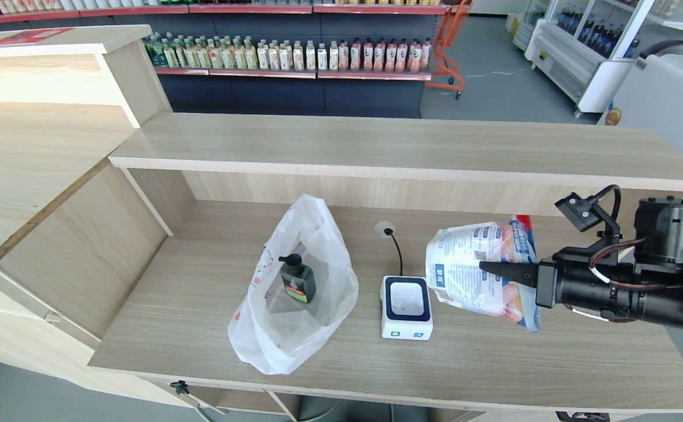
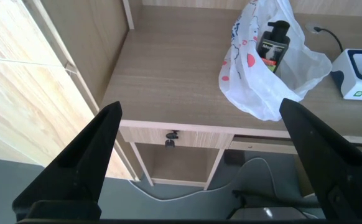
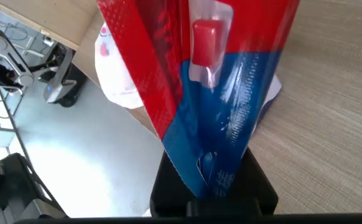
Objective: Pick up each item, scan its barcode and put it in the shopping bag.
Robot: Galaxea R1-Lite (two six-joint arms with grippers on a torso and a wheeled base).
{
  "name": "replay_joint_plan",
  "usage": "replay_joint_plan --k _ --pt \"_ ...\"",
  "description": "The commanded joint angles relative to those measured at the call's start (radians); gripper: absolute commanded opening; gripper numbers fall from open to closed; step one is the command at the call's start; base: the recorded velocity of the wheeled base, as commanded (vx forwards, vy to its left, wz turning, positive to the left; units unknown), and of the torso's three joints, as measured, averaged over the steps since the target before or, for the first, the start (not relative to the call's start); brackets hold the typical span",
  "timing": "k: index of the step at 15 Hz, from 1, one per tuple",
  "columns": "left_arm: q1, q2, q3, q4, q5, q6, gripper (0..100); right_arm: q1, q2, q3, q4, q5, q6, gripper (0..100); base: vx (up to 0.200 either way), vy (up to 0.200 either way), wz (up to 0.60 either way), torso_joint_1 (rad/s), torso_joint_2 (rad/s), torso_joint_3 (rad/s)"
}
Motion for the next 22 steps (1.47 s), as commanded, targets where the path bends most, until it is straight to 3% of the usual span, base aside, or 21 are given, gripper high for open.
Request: replay_joint_plan --k 1,3,11,14,16,20,22 --pt "0.0 0.0 0.0 -0.002 0.001 -0.005 100 0.001 -0.051 0.023 -0.001 0.002 0.018 0 0.0 0.0 0.0 0.0 0.0 0.0" --pt "0.0 0.0 0.0 -0.002 0.0 -0.005 100 0.0 -0.073 0.044 0.0 0.0 0.05 0 0.0 0.0 0.0 0.0 0.0 0.0" --pt "0.0 0.0 0.0 -0.002 0.0 -0.005 100 0.001 -0.03 0.034 0.006 -0.003 0.092 0 0.2 0.0 0.0 0.003 0.0 0.002" --pt "0.0 0.0 0.0 -0.002 0.0 -0.005 100 0.014 -0.031 0.038 0.012 -0.001 0.093 0 0.0 0.0 0.0 0.0 0.0 0.0" --pt "0.0 0.0 0.0 -0.002 0.0 -0.005 100 0.043 -0.03 0.044 0.037 -0.001 0.095 0 0.0 0.0 0.0 0.0 0.0 0.0" --pt "0.0 0.0 0.0 -0.002 0.0 -0.005 100 0.205 -0.016 0.032 0.088 0.008 0.09 0 0.0 0.0 0.0 0.0 0.0 0.0" --pt "0.0 0.0 0.0 -0.002 0.0 -0.005 100 0.233 0.05 0.004 0.082 0.002 0.079 0 0.0 0.0 0.0 0.0 0.0 0.0"
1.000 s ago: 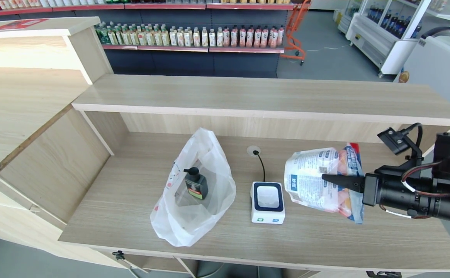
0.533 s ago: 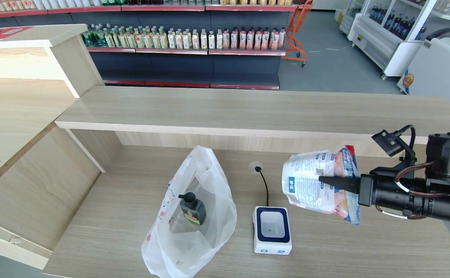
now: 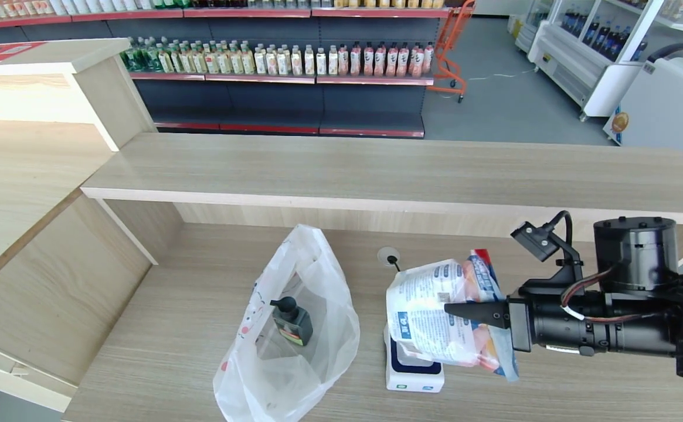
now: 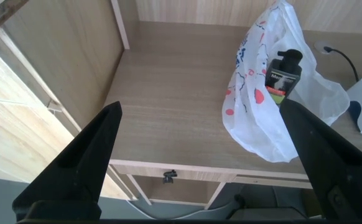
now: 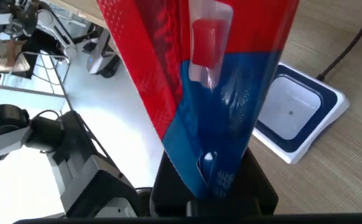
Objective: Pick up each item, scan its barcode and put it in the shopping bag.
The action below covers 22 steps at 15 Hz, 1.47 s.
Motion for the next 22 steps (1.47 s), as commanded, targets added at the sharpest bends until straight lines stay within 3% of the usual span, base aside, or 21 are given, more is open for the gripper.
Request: replay_joint_plan --k 1,3,8,14,22 --pt "0.0 0.0 0.0 0.0 0.0 -0.001 100 0.033 0.094 -0.026 -0.006 -0.002 -0.035 0 0.0 0.0 0.0 0.0 0.0 0.0" --pt "0.0 0.0 0.0 0.0 0.0 -0.001 100 0.022 0.195 -0.055 -0.026 -0.003 -0.155 0 0.0 0.0 0.0 0.0 0.0 0.0" --pt "0.0 0.0 0.0 0.0 0.002 -0.001 100 0.05 0.39 -0.221 -0.072 0.003 -0.267 0 0.0 0.0 0.0 0.0 0.0 0.0" --pt "0.0 0.0 0.0 0.0 0.002 -0.001 100 0.108 0.521 -0.384 -0.072 0.001 -0.345 0 0.0 0.0 0.0 0.0 0.0 0.0" --pt "0.0 0.0 0.0 0.0 0.0 -0.001 100 0.119 0.642 -0.525 -0.07 -0.005 -0.413 0 0.0 0.0 0.0 0.0 0.0 0.0"
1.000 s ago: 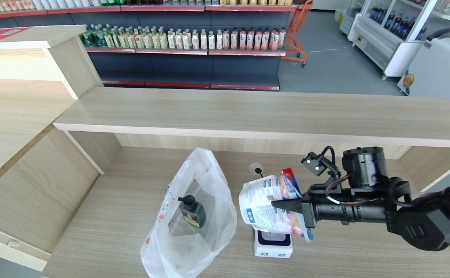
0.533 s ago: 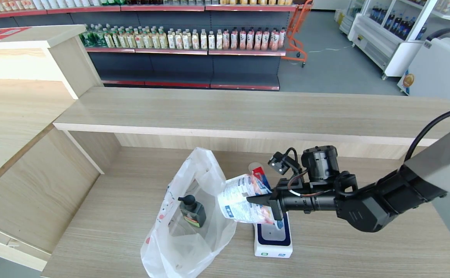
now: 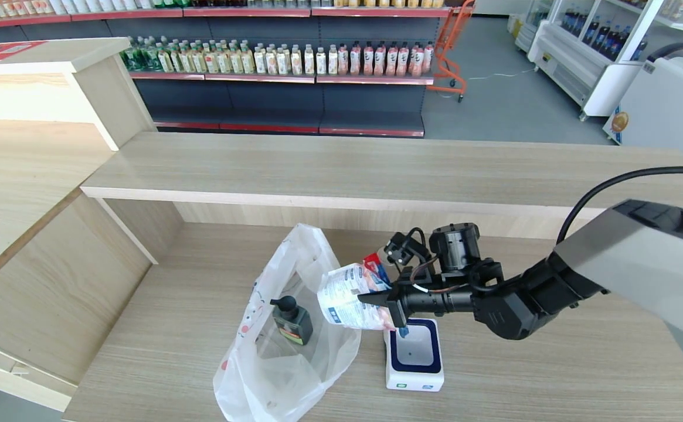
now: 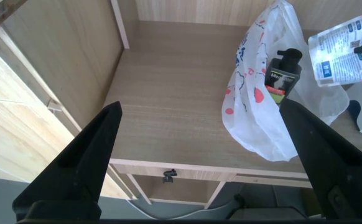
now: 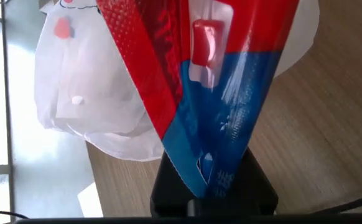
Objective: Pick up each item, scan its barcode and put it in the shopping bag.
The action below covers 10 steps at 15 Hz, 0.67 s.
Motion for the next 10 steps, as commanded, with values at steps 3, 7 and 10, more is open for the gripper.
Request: replay_joint_plan --k 3,7,10 --pt "0.0 0.0 0.0 0.0 0.0 0.0 100 0.02 0.067 -0.085 0.008 0.0 0.001 0 0.0 0.0 0.0 0.0 0.0 0.0" --pt "0.0 0.0 0.0 0.0 0.0 0.0 100 0.035 0.099 -0.142 0.017 0.0 0.006 0 0.0 0.0 0.0 0.0 0.0 0.0" --pt "0.0 0.0 0.0 0.0 0.0 0.0 100 0.038 0.127 -0.174 0.019 -0.002 0.004 0 0.0 0.0 0.0 0.0 0.0 0.0"
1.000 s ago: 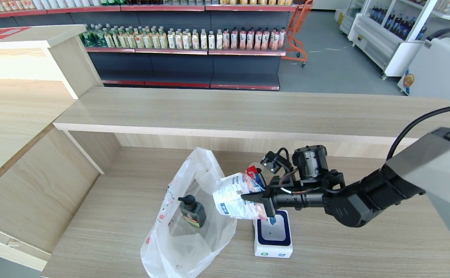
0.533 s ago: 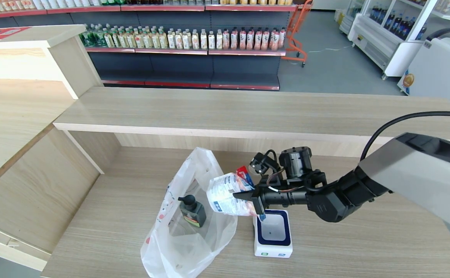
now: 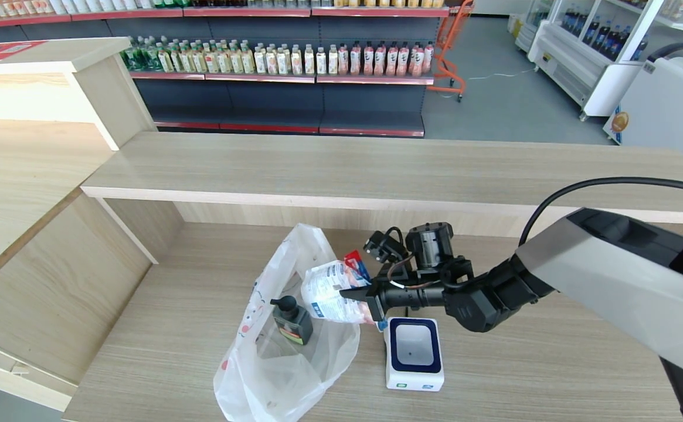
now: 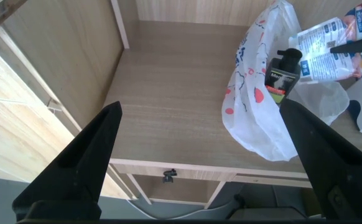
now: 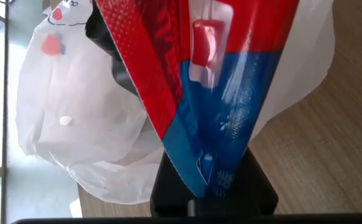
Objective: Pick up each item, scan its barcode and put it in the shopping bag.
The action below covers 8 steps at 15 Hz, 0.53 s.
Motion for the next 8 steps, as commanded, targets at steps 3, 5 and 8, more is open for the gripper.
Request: replay_joint_plan --k 3,5,8 --pt "0.0 0.0 0.0 0.0 0.002 0.0 100 0.003 0.036 -0.046 0.021 0.0 -0.005 0 0.0 0.0 0.0 0.0 0.0 0.0" --pt "0.0 0.0 0.0 0.0 0.0 0.0 100 0.003 0.043 -0.07 0.039 0.0 -0.005 100 0.0 0.0 0.0 0.0 0.0 0.0" --pt "0.0 0.0 0.0 0.0 0.0 0.0 100 0.017 0.043 -0.145 0.07 0.012 0.041 100 0.0 0.0 0.0 0.0 0.0 0.0"
